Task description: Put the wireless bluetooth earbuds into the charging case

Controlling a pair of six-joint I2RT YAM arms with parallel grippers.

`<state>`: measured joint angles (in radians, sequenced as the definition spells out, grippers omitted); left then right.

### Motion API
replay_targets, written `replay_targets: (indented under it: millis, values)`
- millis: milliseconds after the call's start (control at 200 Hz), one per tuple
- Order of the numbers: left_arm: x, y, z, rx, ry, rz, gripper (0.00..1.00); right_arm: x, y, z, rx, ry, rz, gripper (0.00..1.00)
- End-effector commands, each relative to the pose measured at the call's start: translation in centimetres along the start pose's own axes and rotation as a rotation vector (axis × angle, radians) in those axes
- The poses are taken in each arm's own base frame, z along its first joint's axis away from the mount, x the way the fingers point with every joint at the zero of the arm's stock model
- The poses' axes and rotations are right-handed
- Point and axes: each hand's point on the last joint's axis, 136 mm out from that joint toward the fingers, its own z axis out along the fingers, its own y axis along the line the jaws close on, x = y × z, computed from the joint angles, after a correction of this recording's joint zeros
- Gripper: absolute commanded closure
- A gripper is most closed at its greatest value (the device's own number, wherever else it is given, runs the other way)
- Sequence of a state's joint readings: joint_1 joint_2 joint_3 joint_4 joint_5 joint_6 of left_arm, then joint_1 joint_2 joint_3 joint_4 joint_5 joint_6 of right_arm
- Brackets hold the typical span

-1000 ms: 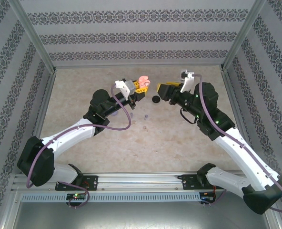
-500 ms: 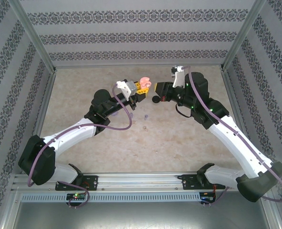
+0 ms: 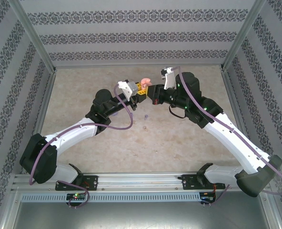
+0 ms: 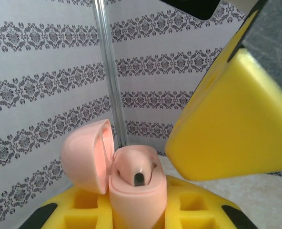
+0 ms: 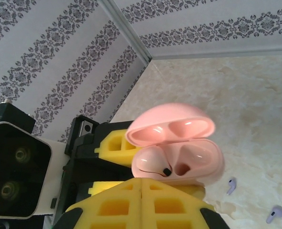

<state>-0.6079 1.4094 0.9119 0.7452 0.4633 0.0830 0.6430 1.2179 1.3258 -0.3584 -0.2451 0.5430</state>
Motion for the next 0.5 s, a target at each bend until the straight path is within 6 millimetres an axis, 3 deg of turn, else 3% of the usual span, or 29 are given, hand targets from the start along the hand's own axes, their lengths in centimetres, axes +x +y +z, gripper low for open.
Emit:
replay_targets:
  millis: [0, 160, 305, 415, 495]
  values:
    - [-1.0, -0.4, 0.3, 0.023, -0.036, 0.025, 1.00, -0.8, 1.1, 0.0, -0.021, -0.015, -0.035, 1.00]
    - [-0.8, -0.3, 0.3, 0.012, -0.032, 0.024, 1.00, -1.3, 1.2, -0.4, -0.015, -0.027, -0.045, 1.00]
    - [-0.5, 1.0, -0.5, -0.065, -0.033, 0.026, 1.00, -1.3, 0.6, -3.1, 0.014, -0.070, -0.023, 1.00]
    - [-0.3, 2.6, -2.0, -0.132, -0.041, 0.013, 1.00, 1.1, -1.9, -4.5, 0.086, -0.059, 0.018, 0.96]
    - [-0.4, 3.7, -3.4, -0.173, -0.050, 0.001, 1.00, 4.0, -4.8, -4.4, 0.171, -0.016, 0.051, 0.81]
